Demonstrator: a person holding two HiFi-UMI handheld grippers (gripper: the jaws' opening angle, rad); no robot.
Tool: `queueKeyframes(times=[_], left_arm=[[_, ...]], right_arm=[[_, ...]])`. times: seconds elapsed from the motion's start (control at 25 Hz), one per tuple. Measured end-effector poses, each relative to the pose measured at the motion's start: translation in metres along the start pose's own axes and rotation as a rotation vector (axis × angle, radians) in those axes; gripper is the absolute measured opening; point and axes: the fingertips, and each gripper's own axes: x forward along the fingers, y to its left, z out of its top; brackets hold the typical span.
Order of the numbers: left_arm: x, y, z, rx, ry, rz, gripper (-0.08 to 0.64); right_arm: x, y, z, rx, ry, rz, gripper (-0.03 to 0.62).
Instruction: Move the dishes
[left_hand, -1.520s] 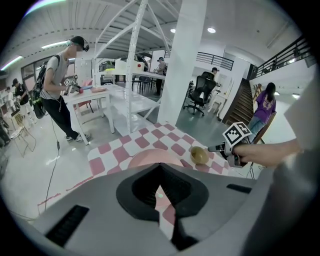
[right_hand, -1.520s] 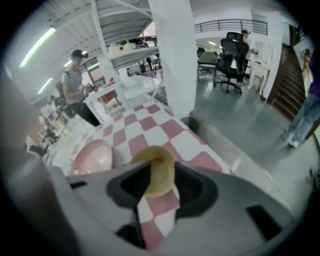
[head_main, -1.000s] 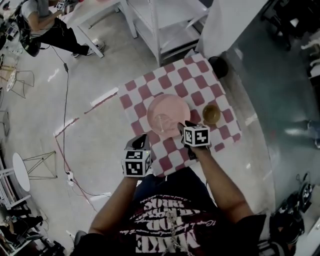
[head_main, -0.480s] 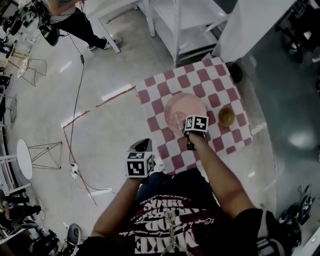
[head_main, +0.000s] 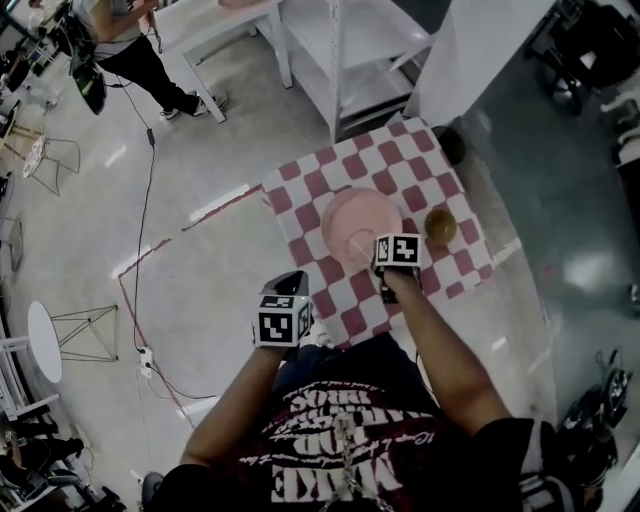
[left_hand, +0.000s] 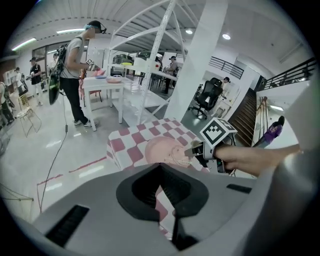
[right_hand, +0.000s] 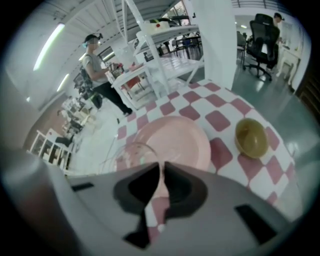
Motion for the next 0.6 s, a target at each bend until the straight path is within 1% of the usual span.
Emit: queueKeyframes(times=[0.28,0.44,0.6], left_arm=[[0.006,-0.024,0.011,0.076,0.009,-0.074,0.025],[0.008,-0.037,0.010,0.083,0.013,-0.116,0.025],[0.011,-0.052,0.009,0.094,0.029,-0.129,0.025]], right_arm=[[-0.058,-0.014,-0.019,0.004,-0.032,-0.060,0.052],[-0.090,-0.021,-0.035,0.025,-0.052,-0.083,0.052],[-0.103,-0.041,-0.052,0.043,-0.055,-0.108,0.052]])
